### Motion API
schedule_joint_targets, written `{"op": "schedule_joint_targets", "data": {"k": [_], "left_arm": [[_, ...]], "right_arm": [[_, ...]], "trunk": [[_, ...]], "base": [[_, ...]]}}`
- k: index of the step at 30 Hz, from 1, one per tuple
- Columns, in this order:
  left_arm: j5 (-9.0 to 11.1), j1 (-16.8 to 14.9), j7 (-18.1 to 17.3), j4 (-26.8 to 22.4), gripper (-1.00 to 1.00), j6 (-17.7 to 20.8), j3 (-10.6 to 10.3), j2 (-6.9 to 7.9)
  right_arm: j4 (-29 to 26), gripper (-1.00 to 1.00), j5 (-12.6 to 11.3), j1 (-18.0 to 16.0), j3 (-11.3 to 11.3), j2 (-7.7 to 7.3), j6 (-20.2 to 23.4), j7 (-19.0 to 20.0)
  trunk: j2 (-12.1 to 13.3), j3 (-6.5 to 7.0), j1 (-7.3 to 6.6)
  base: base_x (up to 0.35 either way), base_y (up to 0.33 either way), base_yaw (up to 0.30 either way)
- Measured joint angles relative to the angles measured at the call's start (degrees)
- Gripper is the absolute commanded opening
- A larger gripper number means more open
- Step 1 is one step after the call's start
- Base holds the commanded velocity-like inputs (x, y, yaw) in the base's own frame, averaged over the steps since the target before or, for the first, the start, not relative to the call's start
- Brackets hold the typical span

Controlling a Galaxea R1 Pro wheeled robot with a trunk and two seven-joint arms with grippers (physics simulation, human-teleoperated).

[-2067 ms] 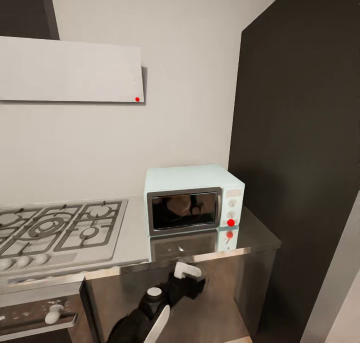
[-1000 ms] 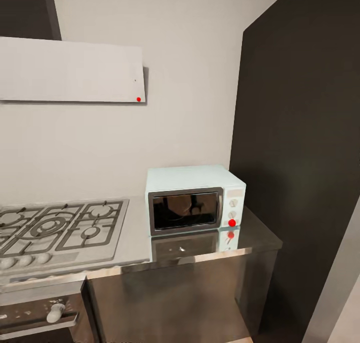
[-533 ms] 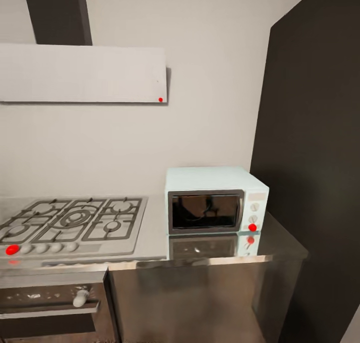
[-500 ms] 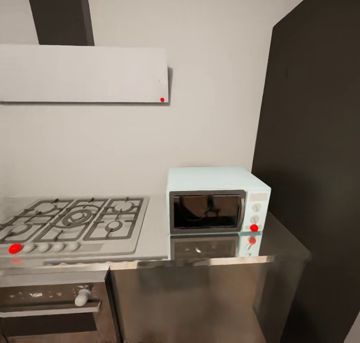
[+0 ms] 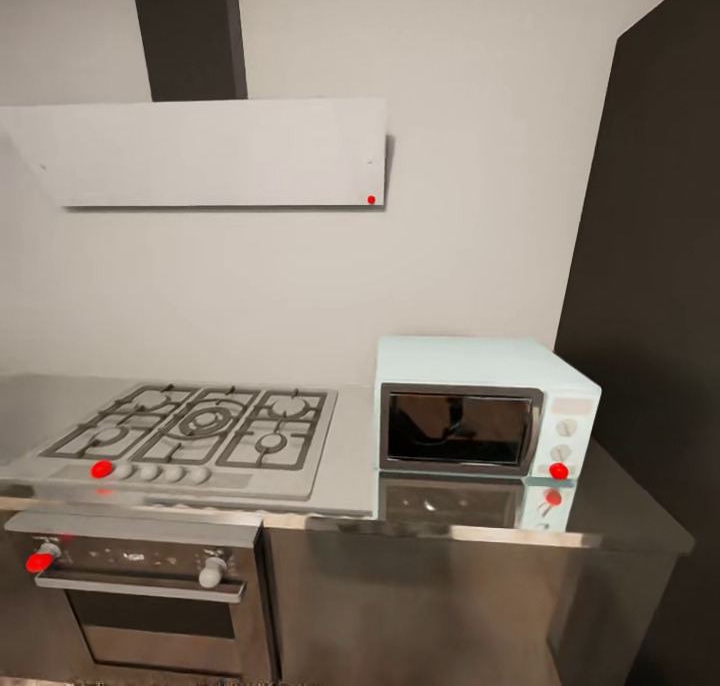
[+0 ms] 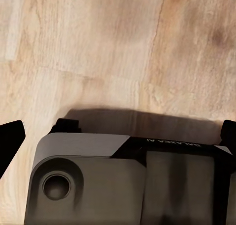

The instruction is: In the kitchen, take the popcorn bag from the countertop, put it into the microwave, and heat it until the popcorn is cooked so the cooked popcorn ends up inside the bag.

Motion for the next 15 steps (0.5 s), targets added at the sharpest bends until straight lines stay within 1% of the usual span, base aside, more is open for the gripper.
{"op": "schedule_joint_targets", "data": {"k": [4, 15], "left_arm": [[0.0, 0.0, 0.0, 0.0, 1.0, 0.0, 0.0, 0.0], [0.0, 0.0, 0.0, 0.0, 1.0, 0.0, 0.0, -0.01]], "right_arm": [[0.0, 1.0, 0.0, 0.0, 0.0, 0.07, 0.0, 0.0], [-0.1, 1.0, 0.1, 0.0, -0.1, -0.02, 0.0, 0.1]], "trunk": [[0.0, 0.0, 0.0], [0.0, 0.0, 0.0]], "base": [[0.0, 0.0, 0.245], [0.0, 0.0, 0.01]]}}
